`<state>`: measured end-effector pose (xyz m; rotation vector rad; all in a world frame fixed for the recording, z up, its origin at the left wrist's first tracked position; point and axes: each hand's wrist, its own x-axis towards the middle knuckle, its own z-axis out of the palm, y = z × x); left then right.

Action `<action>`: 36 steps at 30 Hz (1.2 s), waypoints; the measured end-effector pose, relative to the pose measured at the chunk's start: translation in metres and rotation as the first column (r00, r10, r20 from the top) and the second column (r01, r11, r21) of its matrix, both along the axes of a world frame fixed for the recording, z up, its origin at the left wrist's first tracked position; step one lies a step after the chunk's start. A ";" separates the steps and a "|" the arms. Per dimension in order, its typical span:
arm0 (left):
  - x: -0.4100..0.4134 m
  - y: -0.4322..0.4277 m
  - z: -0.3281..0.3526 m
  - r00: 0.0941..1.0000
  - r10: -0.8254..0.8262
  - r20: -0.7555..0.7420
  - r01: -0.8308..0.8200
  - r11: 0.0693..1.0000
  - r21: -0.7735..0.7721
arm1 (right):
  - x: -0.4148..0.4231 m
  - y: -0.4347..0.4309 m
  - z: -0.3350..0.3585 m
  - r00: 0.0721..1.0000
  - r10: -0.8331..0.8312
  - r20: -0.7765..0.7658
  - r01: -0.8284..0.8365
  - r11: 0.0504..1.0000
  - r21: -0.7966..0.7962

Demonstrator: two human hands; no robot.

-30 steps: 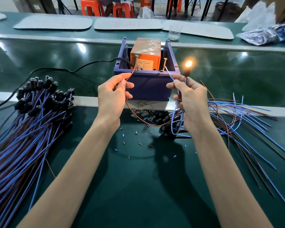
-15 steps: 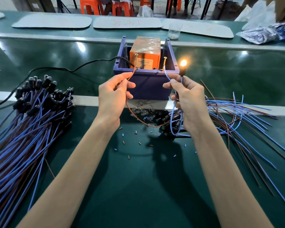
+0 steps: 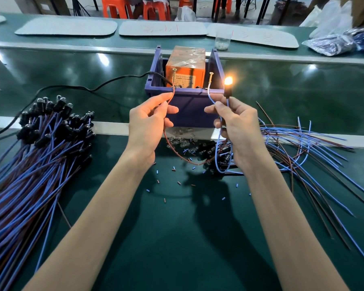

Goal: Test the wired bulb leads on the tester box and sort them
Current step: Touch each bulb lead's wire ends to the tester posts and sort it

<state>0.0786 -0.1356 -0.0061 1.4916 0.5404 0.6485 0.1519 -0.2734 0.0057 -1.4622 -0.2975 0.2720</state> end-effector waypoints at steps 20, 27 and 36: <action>-0.002 -0.019 0.019 0.980 -0.197 -0.040 0.185 0.964 -0.192 | 0.000 -0.001 0.007 0.990 -0.049 0.135 0.083 0.962 -0.260; -0.005 -0.016 0.025 0.962 -0.226 0.150 0.262 0.918 -0.298 | 0.009 -0.015 0.016 0.994 -0.109 0.031 0.108 0.993 0.038; -0.011 -0.010 0.027 0.938 -0.261 0.227 0.317 0.913 -0.257 | 0.024 -0.025 0.022 0.827 -0.530 0.189 0.503 0.847 0.174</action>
